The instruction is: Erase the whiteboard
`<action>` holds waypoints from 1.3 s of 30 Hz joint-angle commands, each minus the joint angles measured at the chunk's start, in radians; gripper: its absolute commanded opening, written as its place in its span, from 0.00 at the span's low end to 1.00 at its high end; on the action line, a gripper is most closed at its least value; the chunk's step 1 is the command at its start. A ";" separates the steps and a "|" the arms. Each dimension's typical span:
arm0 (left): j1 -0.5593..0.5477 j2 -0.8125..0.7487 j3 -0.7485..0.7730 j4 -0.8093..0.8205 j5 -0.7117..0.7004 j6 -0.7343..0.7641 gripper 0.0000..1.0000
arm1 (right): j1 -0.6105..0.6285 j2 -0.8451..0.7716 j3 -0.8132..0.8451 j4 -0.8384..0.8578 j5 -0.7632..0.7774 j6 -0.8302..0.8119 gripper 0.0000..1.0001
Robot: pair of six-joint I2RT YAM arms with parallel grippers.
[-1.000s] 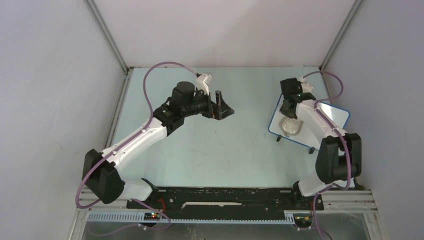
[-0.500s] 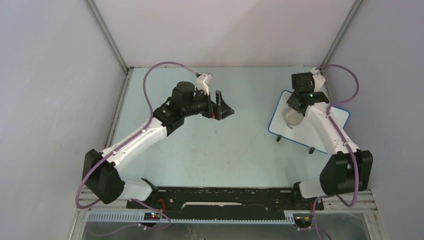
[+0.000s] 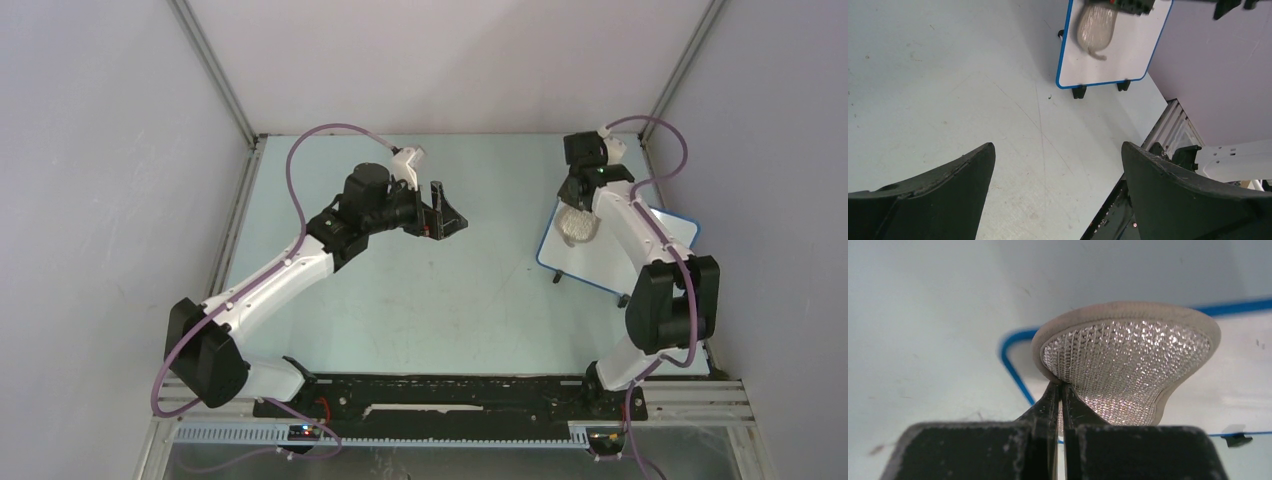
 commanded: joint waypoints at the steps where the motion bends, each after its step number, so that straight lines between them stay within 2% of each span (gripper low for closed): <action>1: 0.003 -0.010 0.021 0.017 0.006 0.012 0.99 | -0.038 -0.044 -0.142 -0.013 0.017 0.040 0.00; 10: 0.003 -0.034 0.015 0.041 0.041 -0.017 0.99 | -0.144 -0.282 -0.446 -0.041 0.001 0.015 0.00; 16: 0.003 -0.038 0.008 0.066 0.071 -0.048 0.98 | -0.333 -0.498 -0.522 -0.053 -0.014 -0.030 0.00; 20: 0.003 -0.038 0.006 0.070 0.075 -0.051 0.98 | -0.475 -0.564 -0.510 -0.019 -0.116 -0.064 0.00; 27: 0.004 -0.034 0.010 0.064 0.069 -0.042 0.99 | -0.518 -0.550 -0.361 0.039 -0.215 -0.099 0.00; 32: 0.007 -0.016 0.013 0.059 0.068 -0.038 0.98 | -0.550 -0.538 -0.333 0.139 -0.329 -0.051 0.00; 39: 0.013 -0.008 0.015 0.058 0.071 -0.039 0.98 | -0.587 -0.459 -0.330 0.162 -0.308 0.011 0.00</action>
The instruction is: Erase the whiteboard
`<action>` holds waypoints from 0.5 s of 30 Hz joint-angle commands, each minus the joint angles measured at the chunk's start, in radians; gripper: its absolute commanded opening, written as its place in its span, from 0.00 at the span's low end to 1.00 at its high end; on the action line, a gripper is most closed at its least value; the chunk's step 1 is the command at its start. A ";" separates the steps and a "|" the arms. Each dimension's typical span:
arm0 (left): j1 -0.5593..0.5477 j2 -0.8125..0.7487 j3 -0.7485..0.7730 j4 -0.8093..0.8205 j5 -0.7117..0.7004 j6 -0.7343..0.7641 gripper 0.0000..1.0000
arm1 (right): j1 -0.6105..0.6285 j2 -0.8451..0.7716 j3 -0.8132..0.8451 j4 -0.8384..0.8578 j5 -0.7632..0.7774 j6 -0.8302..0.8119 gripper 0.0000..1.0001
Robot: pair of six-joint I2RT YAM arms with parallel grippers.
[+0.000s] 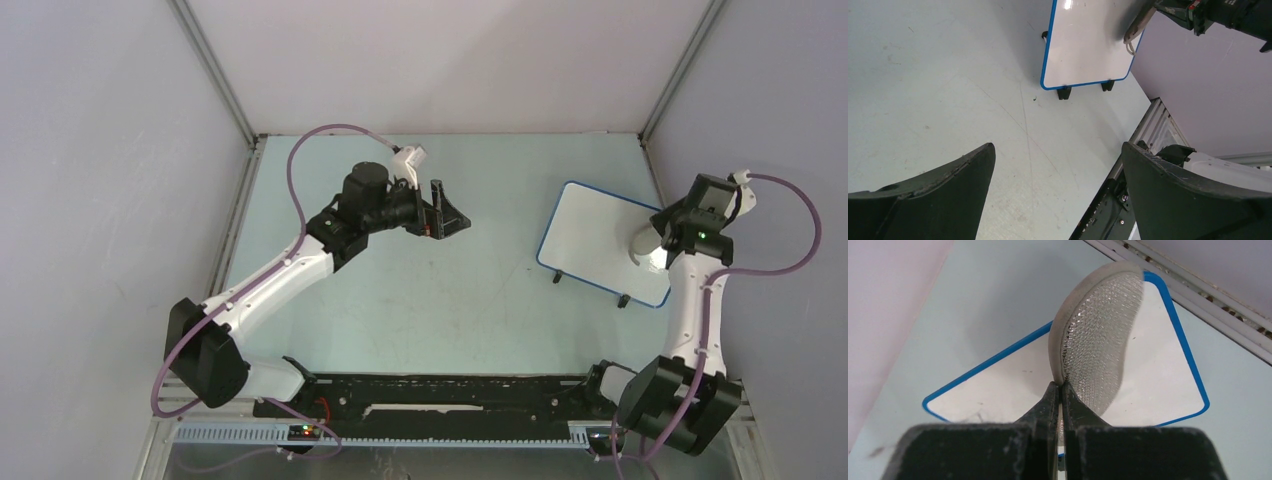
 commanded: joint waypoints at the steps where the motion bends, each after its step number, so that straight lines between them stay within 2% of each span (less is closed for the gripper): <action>1: 0.010 -0.009 0.016 0.028 0.018 -0.001 0.98 | -0.033 0.071 0.031 0.031 -0.023 0.070 0.00; 4: 0.023 -0.021 0.018 0.031 0.030 -0.009 0.98 | -0.036 0.101 0.011 0.030 -0.029 0.099 0.00; 10: 0.056 -0.051 0.007 0.065 0.070 -0.048 0.98 | -0.036 0.114 -0.128 0.113 -0.046 0.144 0.00; 15: 0.055 -0.060 0.003 0.054 0.038 -0.021 0.98 | -0.030 0.111 -0.259 0.162 -0.119 0.171 0.00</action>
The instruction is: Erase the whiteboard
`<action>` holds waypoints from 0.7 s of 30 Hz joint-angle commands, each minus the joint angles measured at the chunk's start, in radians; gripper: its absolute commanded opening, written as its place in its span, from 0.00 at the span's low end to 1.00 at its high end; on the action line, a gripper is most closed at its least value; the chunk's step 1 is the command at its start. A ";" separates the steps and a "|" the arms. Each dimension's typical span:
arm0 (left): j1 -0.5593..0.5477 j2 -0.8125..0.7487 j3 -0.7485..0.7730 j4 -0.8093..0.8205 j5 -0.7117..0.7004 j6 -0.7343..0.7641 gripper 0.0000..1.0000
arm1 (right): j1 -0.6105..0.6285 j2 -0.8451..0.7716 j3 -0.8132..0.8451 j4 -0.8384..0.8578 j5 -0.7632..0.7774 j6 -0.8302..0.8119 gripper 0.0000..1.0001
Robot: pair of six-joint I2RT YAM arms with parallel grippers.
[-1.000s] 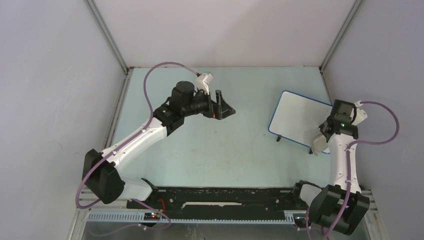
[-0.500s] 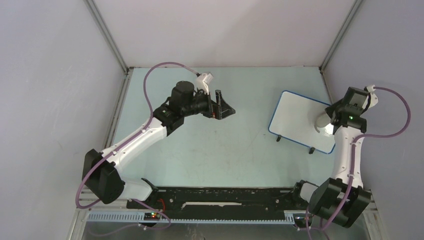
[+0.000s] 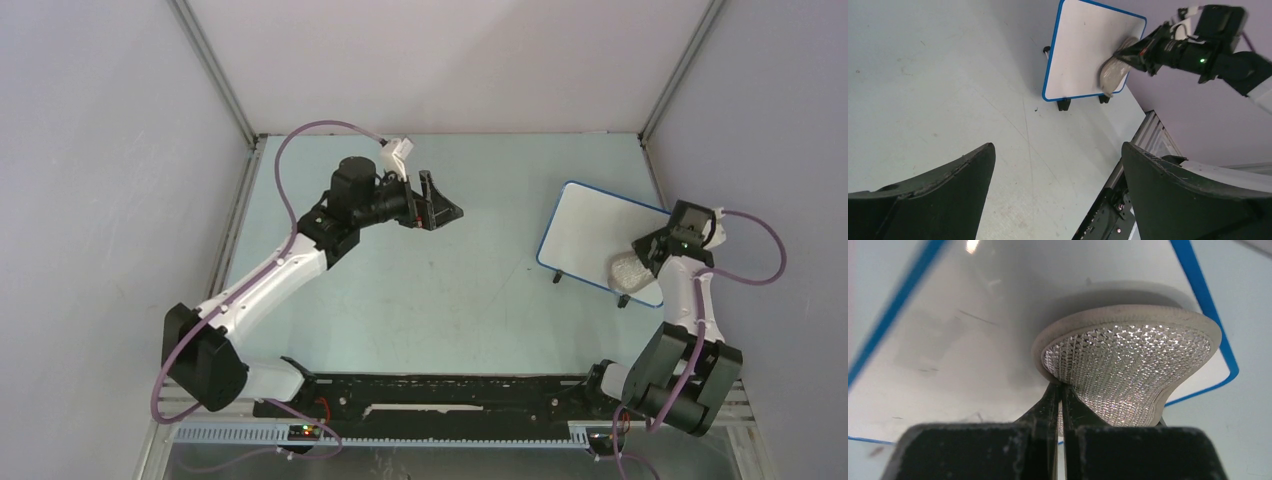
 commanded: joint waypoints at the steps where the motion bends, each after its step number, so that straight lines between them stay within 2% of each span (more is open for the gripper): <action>1: 0.002 -0.048 0.001 0.027 -0.004 0.015 0.98 | 0.011 -0.009 -0.101 0.074 -0.086 0.038 0.00; 8: -0.015 -0.057 -0.006 -0.002 -0.096 0.097 0.98 | 0.178 -0.178 -0.133 0.002 -0.015 -0.096 0.00; 12: -0.019 -0.088 -0.019 -0.003 -0.154 0.129 0.98 | 0.336 -0.292 -0.128 -0.004 -0.110 -0.179 0.00; 17: -0.019 -0.182 -0.069 0.024 -0.248 0.117 0.98 | 0.660 -0.314 -0.109 -0.080 -0.078 -0.244 0.00; 21: -0.019 -0.324 -0.163 0.014 -0.341 0.080 0.98 | 0.939 -0.257 -0.110 -0.085 0.032 -0.297 0.00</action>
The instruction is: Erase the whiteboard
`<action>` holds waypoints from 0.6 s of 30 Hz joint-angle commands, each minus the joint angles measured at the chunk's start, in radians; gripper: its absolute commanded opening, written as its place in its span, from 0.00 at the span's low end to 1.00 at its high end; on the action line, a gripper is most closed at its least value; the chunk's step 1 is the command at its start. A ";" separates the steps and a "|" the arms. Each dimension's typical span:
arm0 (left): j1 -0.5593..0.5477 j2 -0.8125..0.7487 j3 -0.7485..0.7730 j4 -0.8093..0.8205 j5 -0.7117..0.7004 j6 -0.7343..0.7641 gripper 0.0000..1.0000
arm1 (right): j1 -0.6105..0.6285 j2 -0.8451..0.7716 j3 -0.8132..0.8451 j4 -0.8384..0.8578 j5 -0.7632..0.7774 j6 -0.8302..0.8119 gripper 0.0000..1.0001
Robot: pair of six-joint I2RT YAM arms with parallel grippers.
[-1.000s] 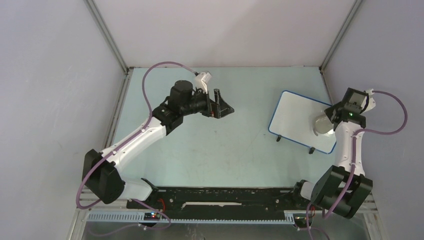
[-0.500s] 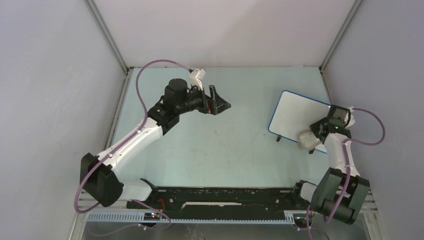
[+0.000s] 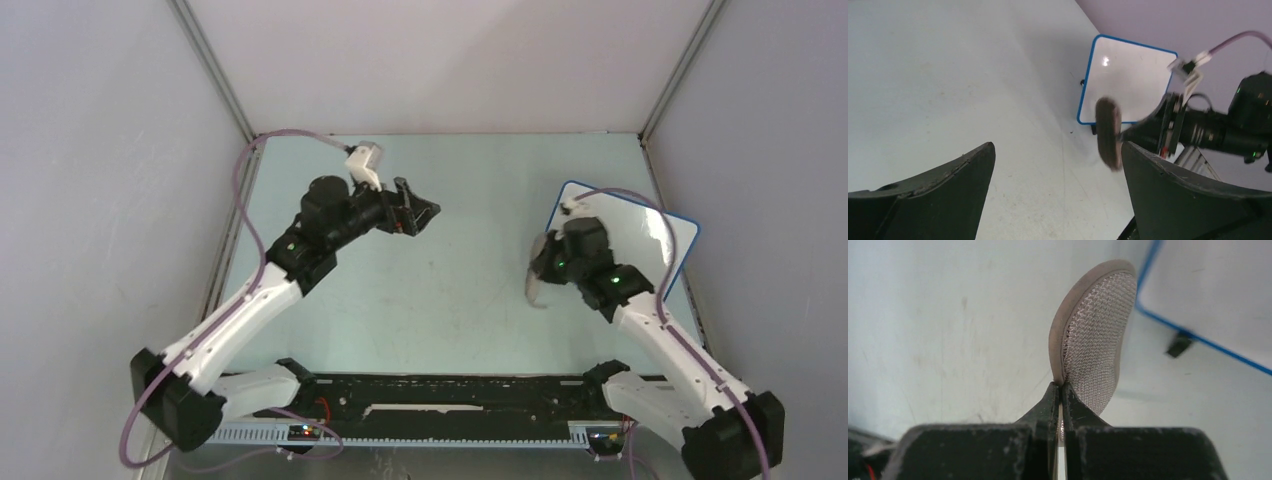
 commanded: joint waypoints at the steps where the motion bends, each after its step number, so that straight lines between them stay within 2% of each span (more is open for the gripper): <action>1: -0.005 -0.183 -0.108 0.003 -0.149 -0.019 0.98 | 0.247 0.064 0.026 -0.041 0.126 -0.092 0.00; 8: -0.005 -0.479 -0.246 -0.153 -0.332 -0.053 0.99 | 0.488 0.267 0.026 -0.019 0.268 -0.096 0.00; 13: -0.005 -0.654 -0.271 -0.295 -0.446 -0.071 0.99 | 0.554 0.329 0.026 0.009 0.213 -0.099 0.01; 15: -0.005 -0.713 -0.251 -0.335 -0.471 -0.073 0.99 | 0.557 0.290 0.027 0.001 0.175 -0.107 0.16; 18: -0.004 -0.757 -0.186 -0.391 -0.509 -0.056 1.00 | 0.555 0.180 0.055 -0.067 0.173 -0.138 0.54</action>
